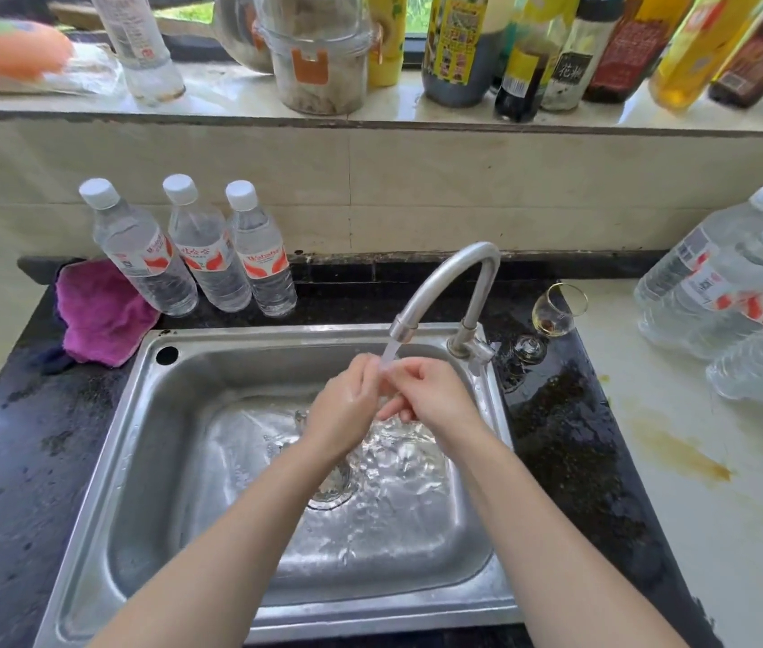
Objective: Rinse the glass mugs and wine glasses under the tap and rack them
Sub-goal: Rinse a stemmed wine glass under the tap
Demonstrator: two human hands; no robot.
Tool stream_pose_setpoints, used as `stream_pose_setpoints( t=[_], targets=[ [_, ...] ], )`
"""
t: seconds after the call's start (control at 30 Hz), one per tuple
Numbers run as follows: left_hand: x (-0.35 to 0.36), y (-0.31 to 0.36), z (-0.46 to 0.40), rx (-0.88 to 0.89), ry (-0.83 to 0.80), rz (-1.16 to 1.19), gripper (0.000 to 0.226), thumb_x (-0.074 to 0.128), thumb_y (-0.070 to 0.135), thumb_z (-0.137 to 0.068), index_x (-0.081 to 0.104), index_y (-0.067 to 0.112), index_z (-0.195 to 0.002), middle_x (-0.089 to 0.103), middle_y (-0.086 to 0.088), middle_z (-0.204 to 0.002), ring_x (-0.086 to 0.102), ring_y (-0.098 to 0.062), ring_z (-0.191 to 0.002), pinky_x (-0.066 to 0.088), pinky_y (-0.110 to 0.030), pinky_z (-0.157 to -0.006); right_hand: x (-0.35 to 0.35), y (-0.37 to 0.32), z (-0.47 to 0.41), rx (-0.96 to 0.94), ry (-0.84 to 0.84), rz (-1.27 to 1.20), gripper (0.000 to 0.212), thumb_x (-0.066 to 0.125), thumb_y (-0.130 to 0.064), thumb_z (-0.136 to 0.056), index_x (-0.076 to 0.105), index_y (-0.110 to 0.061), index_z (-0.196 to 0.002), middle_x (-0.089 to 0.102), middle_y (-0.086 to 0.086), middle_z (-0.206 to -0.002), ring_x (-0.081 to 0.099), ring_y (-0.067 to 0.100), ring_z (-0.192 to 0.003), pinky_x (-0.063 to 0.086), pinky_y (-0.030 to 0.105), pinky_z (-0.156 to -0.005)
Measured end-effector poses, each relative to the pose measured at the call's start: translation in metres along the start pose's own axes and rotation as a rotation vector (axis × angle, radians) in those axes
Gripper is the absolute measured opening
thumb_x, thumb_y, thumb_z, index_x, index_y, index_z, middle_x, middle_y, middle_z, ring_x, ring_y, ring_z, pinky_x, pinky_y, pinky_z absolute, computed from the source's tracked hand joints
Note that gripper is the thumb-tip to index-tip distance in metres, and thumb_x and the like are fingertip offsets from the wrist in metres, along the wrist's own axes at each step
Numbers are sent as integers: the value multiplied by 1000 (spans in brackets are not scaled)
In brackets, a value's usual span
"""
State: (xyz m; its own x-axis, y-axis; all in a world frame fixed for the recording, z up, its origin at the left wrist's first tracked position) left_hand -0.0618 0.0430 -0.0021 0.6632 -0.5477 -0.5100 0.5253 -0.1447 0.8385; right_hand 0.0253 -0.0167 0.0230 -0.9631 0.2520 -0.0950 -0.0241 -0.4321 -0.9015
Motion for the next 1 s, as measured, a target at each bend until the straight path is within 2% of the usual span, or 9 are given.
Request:
stream_pose_setpoints(
  t=[0.07, 0.17, 0.33, 0.43, 0.5, 0.63, 0.8, 0.93, 1.0],
  targets=[
    [-8, -10, -9, -171, -19, 100, 48, 21, 35, -101, 54, 13, -73, 58, -3, -66, 48, -16, -54, 36, -27, -50, 11, 0, 7, -47, -159, 16, 17, 51, -15, -97, 68, -19, -99, 72, -3, -88, 68, 10, -62, 44, 16, -49],
    [-3, -18, -6, -354, -265, 219, 56, 21, 41, -101, 62, 7, -83, 55, -1, -52, 41, -13, -42, 31, -19, -40, 4, -1, 12, -65, -229, 188, 14, 57, -19, -93, 71, -20, -91, 73, 0, -90, 67, 8, -65, 45, 17, -54],
    [-9, -9, -2, -80, 87, 136, 49, 24, 42, -97, 59, 14, -78, 62, -1, -75, 56, -16, -67, 41, -30, -59, 12, -3, 3, -82, -36, 55, 20, 50, -20, -98, 68, -11, -97, 72, 0, -87, 66, 12, -55, 39, 17, -45],
    [-1, -28, -3, -381, -298, 336, 52, 25, 42, -98, 56, 9, -74, 51, 0, -57, 35, -12, -42, 25, -21, -43, 16, -4, 13, -94, -285, 174, 15, 53, -19, -95, 68, -21, -99, 73, -4, -95, 69, 11, -68, 43, 16, -50],
    [5, -26, 3, -360, -396, 329, 57, 23, 48, -99, 63, 9, -89, 56, 2, -60, 38, -11, -41, 27, -19, -42, 6, -2, 9, -62, -236, 241, 15, 56, -21, -94, 69, -16, -92, 74, 0, -91, 69, 10, -67, 42, 16, -52],
    [-6, -4, -3, -101, 9, 93, 43, 24, 36, -103, 56, 19, -80, 61, 1, -76, 54, -9, -62, 37, -19, -53, 12, 6, 2, 11, -64, -17, 23, 52, -23, -97, 68, -8, -104, 74, 7, -93, 69, 12, -61, 39, 16, -48],
    [8, -26, 10, -460, -519, 317, 58, 22, 50, -100, 61, 8, -109, 61, -3, -66, 42, -11, -45, 31, -19, -42, 14, 8, 15, -12, -399, 271, 20, 56, -25, -93, 69, -13, -104, 74, 1, -100, 72, 13, -76, 48, 17, -57],
    [5, -4, 1, -135, -152, 176, 51, 20, 38, -104, 64, 14, -94, 66, -3, -79, 59, -12, -62, 43, -17, -48, 6, 1, 3, -23, -105, 149, 27, 51, -25, -97, 66, -3, -101, 74, 10, -92, 69, 15, -60, 40, 16, -48],
    [-2, -7, -5, -184, -133, 136, 46, 22, 32, -103, 56, 17, -76, 58, 3, -65, 50, -7, -49, 38, -16, -40, 14, 4, 4, -36, -185, 18, 22, 50, -18, -98, 64, -7, -111, 73, 4, -101, 72, 16, -71, 47, 19, -53]
  ],
)
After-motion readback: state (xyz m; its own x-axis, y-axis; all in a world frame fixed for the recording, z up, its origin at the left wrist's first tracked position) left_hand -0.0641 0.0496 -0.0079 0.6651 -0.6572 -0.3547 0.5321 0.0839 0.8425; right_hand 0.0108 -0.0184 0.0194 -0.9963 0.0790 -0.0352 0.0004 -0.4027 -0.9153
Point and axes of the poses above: each hand's wrist, its own z-axis away from the middle knuckle, its own x-axis out of the palm, y = z × x, the point moved 8 cm from there along -z, towards the middle knuckle
